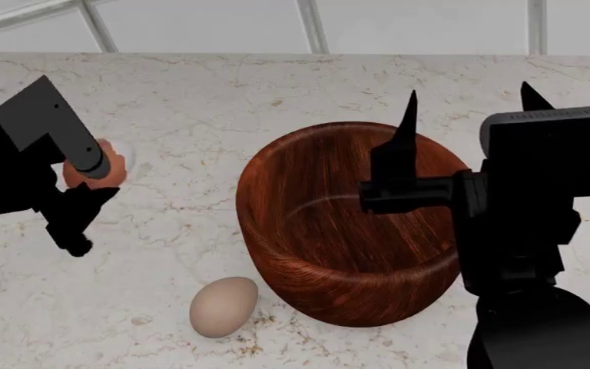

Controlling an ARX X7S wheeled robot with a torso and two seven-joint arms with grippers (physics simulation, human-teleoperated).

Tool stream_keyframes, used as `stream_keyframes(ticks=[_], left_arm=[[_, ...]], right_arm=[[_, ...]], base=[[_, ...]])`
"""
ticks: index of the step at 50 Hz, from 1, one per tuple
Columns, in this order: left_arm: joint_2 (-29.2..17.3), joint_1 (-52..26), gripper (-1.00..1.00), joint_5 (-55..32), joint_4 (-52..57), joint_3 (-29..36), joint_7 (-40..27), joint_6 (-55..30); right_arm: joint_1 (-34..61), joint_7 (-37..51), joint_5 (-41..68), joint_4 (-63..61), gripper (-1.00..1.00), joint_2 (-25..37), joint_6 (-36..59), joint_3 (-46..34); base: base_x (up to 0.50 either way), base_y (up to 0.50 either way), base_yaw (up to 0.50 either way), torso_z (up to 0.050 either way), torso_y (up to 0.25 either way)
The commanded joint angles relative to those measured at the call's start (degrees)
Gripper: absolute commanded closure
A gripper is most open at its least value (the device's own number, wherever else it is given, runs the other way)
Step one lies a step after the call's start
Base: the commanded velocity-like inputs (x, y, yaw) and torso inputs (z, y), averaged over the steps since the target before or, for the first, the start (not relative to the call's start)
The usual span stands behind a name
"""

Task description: Place the eggs and milk next to the bowl.

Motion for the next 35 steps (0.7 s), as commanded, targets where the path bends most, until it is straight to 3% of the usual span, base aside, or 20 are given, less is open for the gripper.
stream_keyframes(ticks=[1,13,35], left_arm=[[5.34,-1.18,1.0,5.51,-12.34,4.12,4.35,12.34],[12.63,-1.7,1.0,7.63,-27.07,5.05,7.51,23.18],[16.8,-0.78,1.0,7.68,-32.86,5.36,9.97,26.99]], right_arm=[[0.07,-0.11,-0.24,0.8,-1.0,0.2,-0.18,0.02],[-0.1,0.21,-0.05,0.63,-1.0,0.79,0.18,0.41],[-0.58,0.88,0.25,-0.32,-1.0,1.47,0.95,0.54]], base=[[0.0,0.0,0.0,0.0,0.0],[0.0,0.0,0.0,0.0,0.0],[0.0,0.0,0.0,0.0,0.0]])
